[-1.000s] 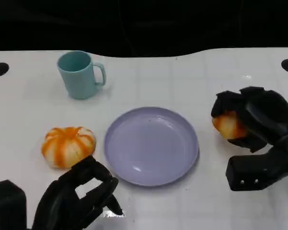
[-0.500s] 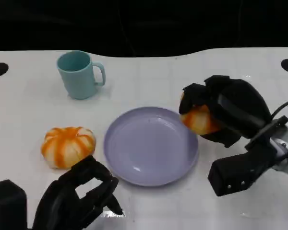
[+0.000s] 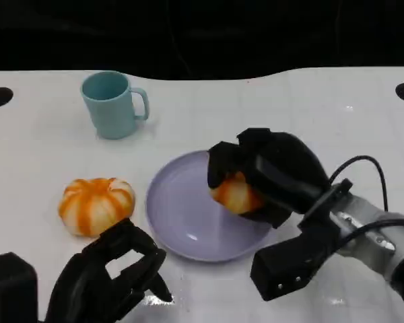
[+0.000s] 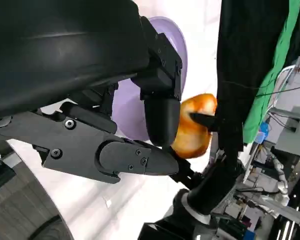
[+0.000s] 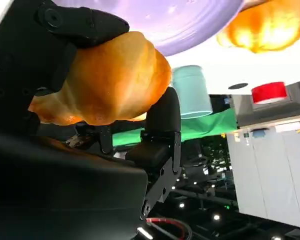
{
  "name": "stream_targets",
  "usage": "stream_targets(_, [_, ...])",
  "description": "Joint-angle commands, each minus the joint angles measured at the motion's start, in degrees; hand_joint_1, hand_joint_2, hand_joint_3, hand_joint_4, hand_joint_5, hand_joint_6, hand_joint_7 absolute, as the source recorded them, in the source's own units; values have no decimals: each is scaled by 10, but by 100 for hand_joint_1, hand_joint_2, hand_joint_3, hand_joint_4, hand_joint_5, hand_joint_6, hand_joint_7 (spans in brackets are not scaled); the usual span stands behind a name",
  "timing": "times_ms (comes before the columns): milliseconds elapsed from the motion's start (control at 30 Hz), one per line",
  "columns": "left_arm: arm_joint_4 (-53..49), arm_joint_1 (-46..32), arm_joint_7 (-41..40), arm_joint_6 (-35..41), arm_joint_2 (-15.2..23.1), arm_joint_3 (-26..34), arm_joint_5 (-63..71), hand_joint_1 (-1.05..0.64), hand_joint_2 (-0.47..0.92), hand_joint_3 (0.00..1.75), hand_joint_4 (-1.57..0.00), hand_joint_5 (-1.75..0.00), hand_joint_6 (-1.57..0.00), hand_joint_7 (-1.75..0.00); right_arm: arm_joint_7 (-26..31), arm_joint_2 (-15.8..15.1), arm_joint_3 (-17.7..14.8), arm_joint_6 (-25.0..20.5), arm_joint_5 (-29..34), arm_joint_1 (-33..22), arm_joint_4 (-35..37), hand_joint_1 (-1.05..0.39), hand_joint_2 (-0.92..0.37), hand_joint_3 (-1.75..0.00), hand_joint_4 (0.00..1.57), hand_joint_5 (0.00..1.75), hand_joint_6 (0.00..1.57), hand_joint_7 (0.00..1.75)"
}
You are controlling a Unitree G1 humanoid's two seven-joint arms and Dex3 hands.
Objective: Grasp the bread from the table and place it into the plate.
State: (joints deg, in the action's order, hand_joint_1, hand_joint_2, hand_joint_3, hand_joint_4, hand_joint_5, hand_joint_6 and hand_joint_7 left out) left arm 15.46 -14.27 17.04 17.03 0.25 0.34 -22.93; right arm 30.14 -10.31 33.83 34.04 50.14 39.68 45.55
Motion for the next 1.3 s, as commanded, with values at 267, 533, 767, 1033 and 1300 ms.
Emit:
stream_targets(267, [-3,1,-4,-2,2,3,-1,-52,92,22,-66,-175,-47,-167,8,14,12,13,-2,27,46,-11,-36,-98,96,163,93,118])
stream_targets(533, [-4,2,-3,-5,3,2,1,-53,92,22,-66,-175,-48,-166,-137,-7,18,-40,1,23,-8,-36,-79,-9,55,58,75,6])
stream_targets(767, [-4,1,-4,-4,1,3,0,-53,92,22,-67,-175,-49,-165,-265,-40,33,-103,21,7,-103,-54,-82,-1,19,13,34,0])
stream_targets(1033, [0,0,-8,-1,1,2,1,-53,92,21,-67,-175,-49,-166,-333,-51,18,-115,-13,-10,-157,-74,-88,-2,9,8,24,0])
stream_targets(1300, [-3,1,-4,-6,2,2,4,-54,92,21,-68,-175,-49,-165,-395,-61,-9,-122,-63,-27,-206,-84,-92,-4,6,8,19,0])
